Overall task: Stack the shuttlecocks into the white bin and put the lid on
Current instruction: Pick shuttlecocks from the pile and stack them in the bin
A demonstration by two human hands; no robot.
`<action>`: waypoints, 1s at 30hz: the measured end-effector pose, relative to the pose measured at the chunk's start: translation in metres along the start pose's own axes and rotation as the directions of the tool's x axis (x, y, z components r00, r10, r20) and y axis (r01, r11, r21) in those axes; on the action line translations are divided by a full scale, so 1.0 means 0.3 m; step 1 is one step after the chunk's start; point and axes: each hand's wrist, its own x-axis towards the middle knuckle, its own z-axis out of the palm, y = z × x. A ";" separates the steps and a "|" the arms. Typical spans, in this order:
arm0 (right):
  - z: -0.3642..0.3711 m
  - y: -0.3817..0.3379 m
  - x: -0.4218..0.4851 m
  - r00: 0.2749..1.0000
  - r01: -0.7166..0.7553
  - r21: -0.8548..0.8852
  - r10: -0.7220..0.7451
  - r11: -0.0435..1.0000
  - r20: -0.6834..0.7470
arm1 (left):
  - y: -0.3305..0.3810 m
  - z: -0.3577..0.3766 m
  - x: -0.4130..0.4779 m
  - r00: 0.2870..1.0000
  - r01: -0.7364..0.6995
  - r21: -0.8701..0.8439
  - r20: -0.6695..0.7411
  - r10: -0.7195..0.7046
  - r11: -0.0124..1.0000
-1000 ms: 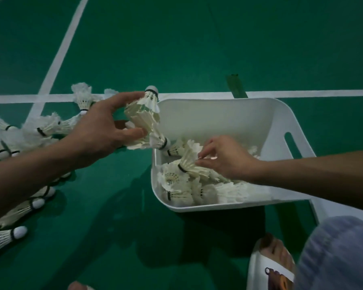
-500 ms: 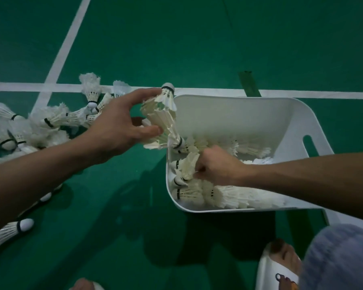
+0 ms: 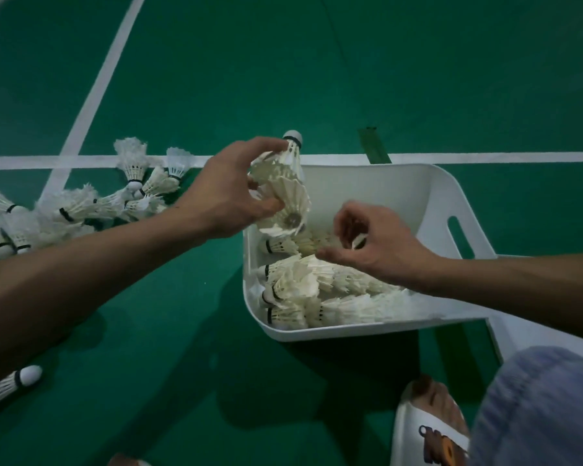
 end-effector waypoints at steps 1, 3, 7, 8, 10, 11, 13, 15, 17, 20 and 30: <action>-0.011 -0.009 -0.008 0.996 0.061 0.040 -0.059 0.997 -0.061 | 0.010 0.014 0.013 1.000 -0.008 0.046 0.004 0.008 0.999; -0.023 -0.026 -0.012 0.964 0.232 -0.009 -0.231 0.973 -0.134 | 0.030 0.043 0.035 1.000 -0.006 0.127 0.009 0.005 0.992; -0.021 -0.026 0.022 0.887 0.425 -0.250 -0.456 0.870 -0.080 | 0.045 0.089 0.060 0.998 0.039 0.131 0.044 -0.045 0.991; -0.020 -0.019 0.037 0.876 0.440 -0.279 -0.476 0.854 -0.076 | 0.041 0.094 0.063 0.997 0.050 0.113 0.049 -0.056 0.992; -0.023 -0.004 0.062 0.871 0.445 -0.296 -0.485 0.845 -0.076 | 0.030 0.098 0.068 0.996 0.077 0.072 0.047 -0.080 0.994; -0.026 0.003 0.071 0.879 0.433 -0.302 -0.472 0.850 -0.068 | 0.026 0.098 0.070 0.995 0.093 0.047 0.042 -0.095 0.995; -0.034 0.018 0.076 0.895 0.410 -0.307 -0.444 0.859 -0.046 | 0.021 0.099 0.075 0.993 0.108 -0.002 0.043 -0.108 0.994; -0.047 0.036 0.065 0.900 0.404 -0.302 -0.435 0.863 -0.039 | 0.028 0.094 0.076 0.992 0.112 -0.057 0.072 -0.108 0.992; -0.058 0.060 0.046 0.918 0.369 -0.290 -0.396 0.883 -0.038 | 0.029 0.088 0.072 0.990 0.110 -0.083 0.093 -0.102 0.990; -0.045 0.098 0.017 0.979 0.178 -0.261 -0.198 0.949 -0.050 | 0.036 0.075 0.049 0.983 0.147 -0.131 0.130 -0.130 0.980; 0.133 0.117 0.033 0.962 -0.272 -0.049 0.274 0.961 0.022 | 0.020 0.068 0.025 0.980 0.154 -0.114 0.143 -0.138 0.981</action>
